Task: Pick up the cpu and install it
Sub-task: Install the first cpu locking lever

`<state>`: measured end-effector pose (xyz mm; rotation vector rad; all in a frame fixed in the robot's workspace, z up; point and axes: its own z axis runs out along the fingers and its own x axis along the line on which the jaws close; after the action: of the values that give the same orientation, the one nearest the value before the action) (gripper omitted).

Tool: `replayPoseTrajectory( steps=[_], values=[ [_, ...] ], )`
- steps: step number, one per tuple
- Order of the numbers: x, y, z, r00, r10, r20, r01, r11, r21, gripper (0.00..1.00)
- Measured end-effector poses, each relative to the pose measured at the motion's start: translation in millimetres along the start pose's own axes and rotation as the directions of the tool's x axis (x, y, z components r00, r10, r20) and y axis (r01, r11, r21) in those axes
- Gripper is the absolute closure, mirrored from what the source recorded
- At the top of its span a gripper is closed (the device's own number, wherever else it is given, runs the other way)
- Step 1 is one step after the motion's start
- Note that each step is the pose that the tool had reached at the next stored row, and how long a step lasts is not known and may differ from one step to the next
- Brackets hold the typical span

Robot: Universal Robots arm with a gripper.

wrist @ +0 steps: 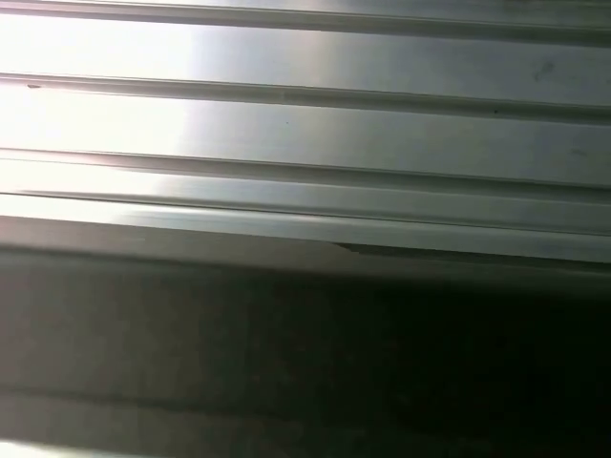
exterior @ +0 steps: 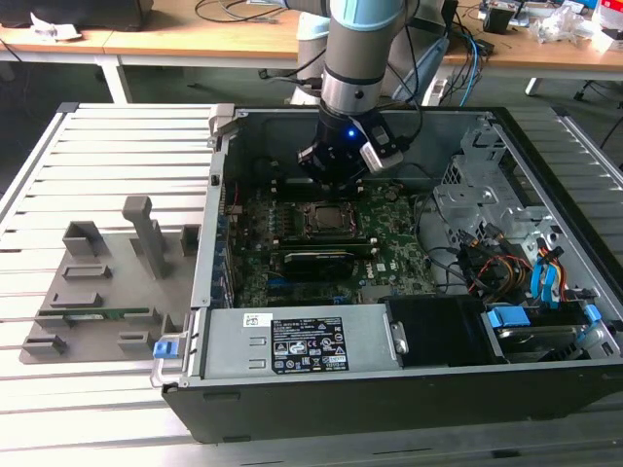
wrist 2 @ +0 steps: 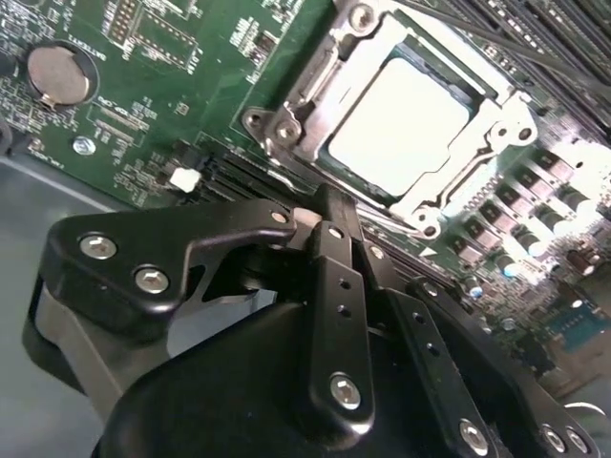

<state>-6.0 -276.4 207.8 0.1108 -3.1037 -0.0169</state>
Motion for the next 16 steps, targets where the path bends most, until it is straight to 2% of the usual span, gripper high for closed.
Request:
replayPoseTrajectory(
  steps=[4, 12, 14, 16],
  values=[
    [-5.4, -0.4, 3.1, 1.0000, 0.000, -0.0007, 0.000, 1.0000, 0.0001, 0.89],
    [-7.1, -3.6, 6.3, 1.0000, 0.000, -0.0007, 0.000, 1.0000, 0.0001, 0.89],
    [-13.0, -3.0, 6.7, 1.0000, -0.001, -0.0002, 0.001, 1.0000, -0.0025, 0.89],
    [-13.6, -2.6, 6.6, 1.0000, -0.001, -0.0002, 0.001, 1.0000, -0.0040, 0.89]
  ],
)
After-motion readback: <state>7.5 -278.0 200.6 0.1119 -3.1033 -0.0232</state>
